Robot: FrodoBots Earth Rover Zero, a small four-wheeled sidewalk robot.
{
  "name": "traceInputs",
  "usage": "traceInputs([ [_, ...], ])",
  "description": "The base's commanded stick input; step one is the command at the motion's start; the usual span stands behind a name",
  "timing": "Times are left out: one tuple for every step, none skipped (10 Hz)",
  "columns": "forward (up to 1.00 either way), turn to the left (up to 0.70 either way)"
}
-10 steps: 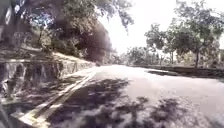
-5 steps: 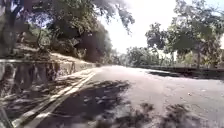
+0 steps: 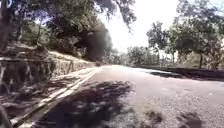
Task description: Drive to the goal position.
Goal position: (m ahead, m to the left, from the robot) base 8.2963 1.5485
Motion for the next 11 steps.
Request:
traceInputs([
  [0.50,0.00],
  [0.50,0.00],
  [0.50,0.00],
  [0.50,0.00],
  [0.50,0.00],
  [0.50,0.00],
  [0.50,0.00],
  [0.50,0.00],
  [0.50,0.00],
  [0.50,0.00],
  [0.50,0.00],
])
